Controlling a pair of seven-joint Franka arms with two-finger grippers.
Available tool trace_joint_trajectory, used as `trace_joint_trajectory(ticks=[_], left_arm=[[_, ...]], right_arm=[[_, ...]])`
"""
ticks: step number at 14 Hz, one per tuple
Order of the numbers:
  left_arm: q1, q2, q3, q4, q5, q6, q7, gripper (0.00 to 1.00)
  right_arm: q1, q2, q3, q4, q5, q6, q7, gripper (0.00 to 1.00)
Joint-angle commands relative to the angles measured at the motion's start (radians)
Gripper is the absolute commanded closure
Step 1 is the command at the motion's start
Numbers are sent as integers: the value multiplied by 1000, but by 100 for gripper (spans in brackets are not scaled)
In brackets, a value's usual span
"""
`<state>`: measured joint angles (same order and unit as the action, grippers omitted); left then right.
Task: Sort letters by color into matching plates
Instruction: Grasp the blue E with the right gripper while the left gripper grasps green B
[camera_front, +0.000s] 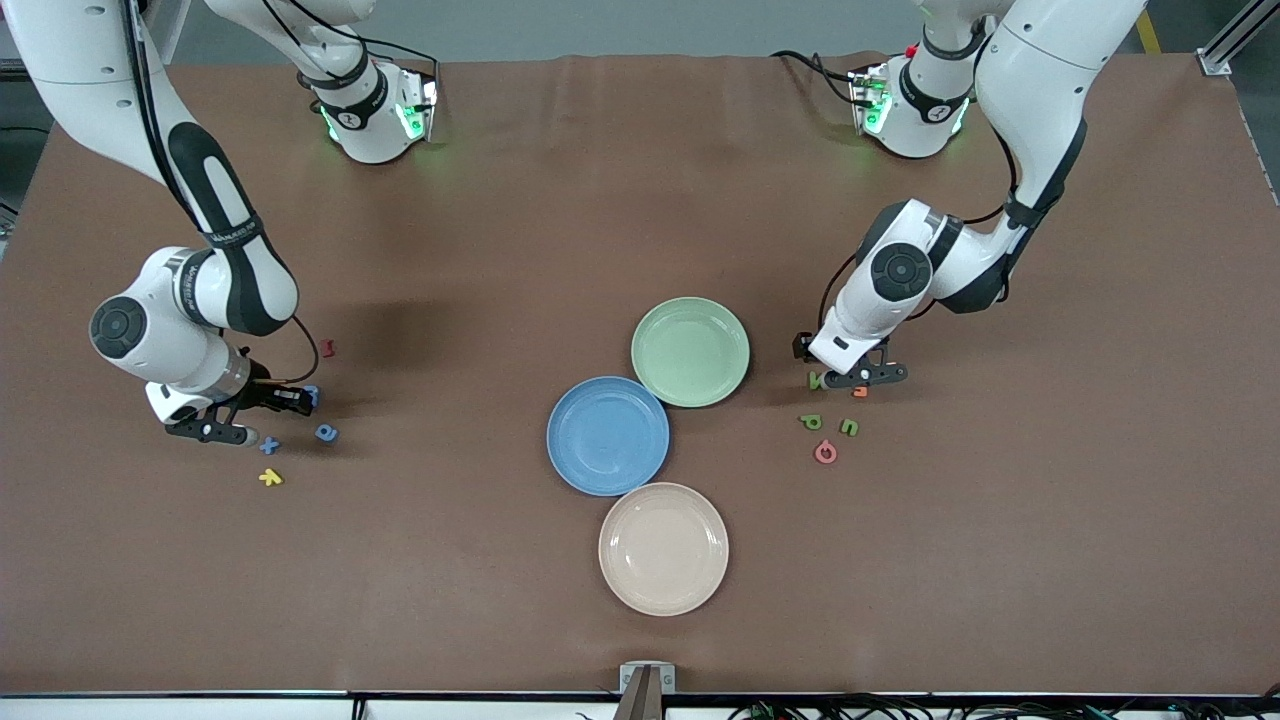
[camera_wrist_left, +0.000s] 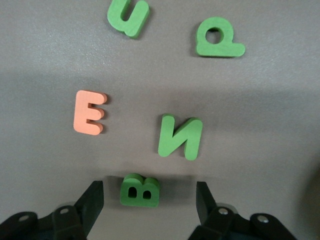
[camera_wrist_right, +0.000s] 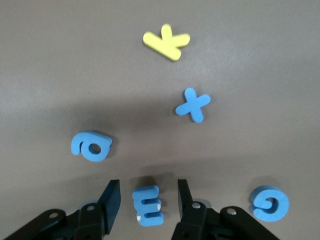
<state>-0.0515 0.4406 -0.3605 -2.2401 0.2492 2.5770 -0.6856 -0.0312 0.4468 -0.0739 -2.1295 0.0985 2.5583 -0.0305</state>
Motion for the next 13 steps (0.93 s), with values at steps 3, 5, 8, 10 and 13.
trace_joint_trajectory(ticks=[3, 5, 8, 10, 13], left_arm=[[2, 12, 0, 7, 24, 12, -19, 30], [2, 12, 0, 7, 25, 12, -19, 39], [2, 13, 1, 7, 27, 12, -19, 56], [5, 17, 1, 7, 50, 12, -19, 64], [12, 9, 0, 7, 62, 5, -19, 69]], right_arm=[[19, -8, -1, -46, 9, 26, 4, 45], [19, 0, -1, -49, 9, 26, 4, 45], [16, 4, -3, -49, 4, 28, 1, 45], [16, 10, -3, -52, 4, 42, 1, 46], [16, 13, -3, -55, 4, 46, 1, 63]])
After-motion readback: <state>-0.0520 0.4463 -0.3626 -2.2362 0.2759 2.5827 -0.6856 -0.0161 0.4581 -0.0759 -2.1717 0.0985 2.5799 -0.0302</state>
